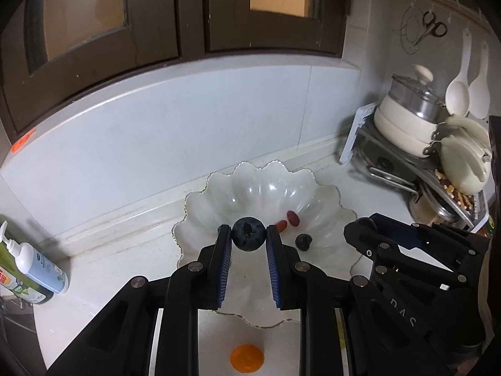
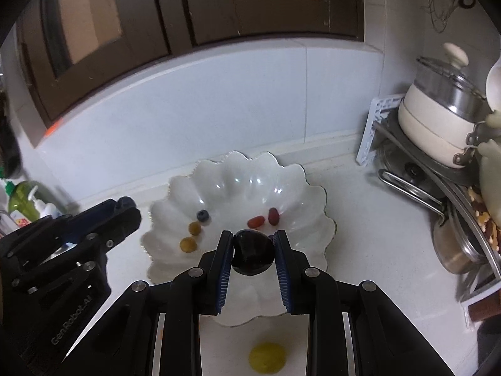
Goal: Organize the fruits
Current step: 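Carry both held fruits up and over the white scalloped bowl, then open the left tool over the bowl while the right tool opens too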
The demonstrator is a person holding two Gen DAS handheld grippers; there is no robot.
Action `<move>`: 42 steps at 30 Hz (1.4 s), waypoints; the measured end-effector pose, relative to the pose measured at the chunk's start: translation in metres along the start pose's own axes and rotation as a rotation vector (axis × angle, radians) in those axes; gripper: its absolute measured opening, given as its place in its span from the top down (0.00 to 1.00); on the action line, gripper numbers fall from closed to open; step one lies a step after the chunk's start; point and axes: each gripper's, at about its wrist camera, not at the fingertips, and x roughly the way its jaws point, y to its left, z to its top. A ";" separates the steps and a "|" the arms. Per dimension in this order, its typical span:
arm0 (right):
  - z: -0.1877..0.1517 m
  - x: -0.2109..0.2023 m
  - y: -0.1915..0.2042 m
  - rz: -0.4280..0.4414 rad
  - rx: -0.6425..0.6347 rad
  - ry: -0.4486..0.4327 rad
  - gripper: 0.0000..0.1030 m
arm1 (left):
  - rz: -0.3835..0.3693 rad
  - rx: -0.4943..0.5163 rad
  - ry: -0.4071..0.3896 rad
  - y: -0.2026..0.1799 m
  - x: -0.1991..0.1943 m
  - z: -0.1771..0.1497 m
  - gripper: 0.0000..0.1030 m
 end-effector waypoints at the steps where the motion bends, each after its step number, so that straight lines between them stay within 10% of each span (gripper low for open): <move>1: 0.001 0.005 -0.001 0.001 -0.001 0.014 0.73 | 0.001 -0.001 0.012 0.000 0.005 0.001 0.78; 34: 0.011 0.126 -0.037 -0.045 0.016 0.290 0.72 | -0.014 -0.014 0.288 -0.003 0.127 -0.003 0.77; 42: 0.012 0.121 -0.045 -0.084 0.042 0.275 0.57 | 0.009 -0.008 0.272 -0.002 0.124 -0.001 0.65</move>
